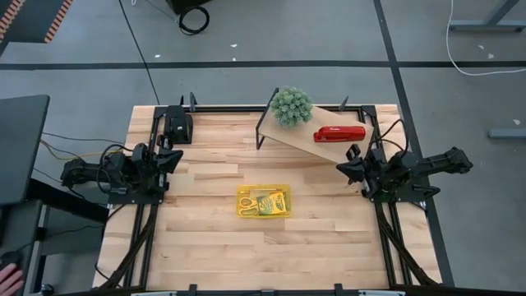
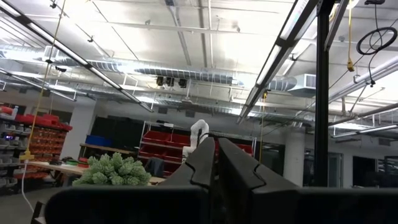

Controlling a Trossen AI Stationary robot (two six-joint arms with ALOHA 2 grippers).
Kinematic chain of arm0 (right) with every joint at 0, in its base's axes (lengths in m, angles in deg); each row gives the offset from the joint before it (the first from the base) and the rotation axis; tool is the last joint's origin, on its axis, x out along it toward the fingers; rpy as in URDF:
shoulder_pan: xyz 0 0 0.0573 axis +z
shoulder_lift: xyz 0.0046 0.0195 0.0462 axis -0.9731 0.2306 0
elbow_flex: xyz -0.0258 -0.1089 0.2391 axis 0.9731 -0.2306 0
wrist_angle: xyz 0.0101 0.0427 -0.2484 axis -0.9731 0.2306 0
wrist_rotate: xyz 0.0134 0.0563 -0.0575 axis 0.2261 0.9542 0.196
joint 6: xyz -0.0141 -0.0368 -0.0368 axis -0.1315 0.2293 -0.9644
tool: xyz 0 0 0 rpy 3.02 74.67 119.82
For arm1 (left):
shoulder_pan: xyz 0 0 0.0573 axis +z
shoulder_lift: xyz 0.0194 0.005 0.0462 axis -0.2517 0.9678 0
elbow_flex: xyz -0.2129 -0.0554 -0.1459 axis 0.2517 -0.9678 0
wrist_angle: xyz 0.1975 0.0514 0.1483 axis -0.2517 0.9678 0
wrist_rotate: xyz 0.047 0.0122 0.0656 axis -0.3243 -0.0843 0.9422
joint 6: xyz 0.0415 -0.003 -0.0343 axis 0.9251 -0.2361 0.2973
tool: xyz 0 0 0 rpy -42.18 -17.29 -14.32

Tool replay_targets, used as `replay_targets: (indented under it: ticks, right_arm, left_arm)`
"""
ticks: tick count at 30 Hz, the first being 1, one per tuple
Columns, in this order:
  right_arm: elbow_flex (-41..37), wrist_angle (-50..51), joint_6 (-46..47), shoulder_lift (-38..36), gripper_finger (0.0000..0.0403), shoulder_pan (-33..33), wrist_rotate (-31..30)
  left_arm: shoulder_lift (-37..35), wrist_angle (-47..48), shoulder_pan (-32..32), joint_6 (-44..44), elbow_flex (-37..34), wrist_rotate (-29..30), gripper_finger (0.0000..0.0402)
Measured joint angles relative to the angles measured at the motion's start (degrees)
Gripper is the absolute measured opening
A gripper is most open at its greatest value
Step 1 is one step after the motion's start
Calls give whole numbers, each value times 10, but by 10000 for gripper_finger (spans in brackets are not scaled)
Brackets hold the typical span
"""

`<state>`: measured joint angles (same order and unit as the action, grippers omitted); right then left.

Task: Pack school essentials
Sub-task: Return to Home Position

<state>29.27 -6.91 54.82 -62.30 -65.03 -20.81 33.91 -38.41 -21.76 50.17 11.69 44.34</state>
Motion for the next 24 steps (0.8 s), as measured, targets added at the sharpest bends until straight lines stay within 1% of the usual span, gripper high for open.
replay_targets:
  ticks: [2, 4, 9, 12, 15, 19, 24]
  right_arm:
    - [0, 15, -51, 0, 6, 0, 1]
    - [0, 39, -79, 0, 6, 0, 2]
    - [0, 103, -78, 0, 6, 0, -2]
    - [0, 130, -103, 0, 6, 0, -3]
    - [0, 132, -130, 0, 6, 0, -11]
    - [0, 137, -144, 0, 6, 0, -18]
    - [0, 172, -113, 0, 6, 0, -17]
  left_arm:
    - [0, 0, 0, 0, 0, 0, 24]
    - [0, 0, 0, 0, 0, 0, 23]
    - [0, 0, 0, 0, 0, 0, 31]
    - [0, 0, 0, 0, 0, 0, 35]
    - [0, 0, 0, 0, 0, 0, 35]
    - [0, 0, 0, 0, 0, 0, 28]
    - [0, 0, 0, 0, 0, 0, 23]
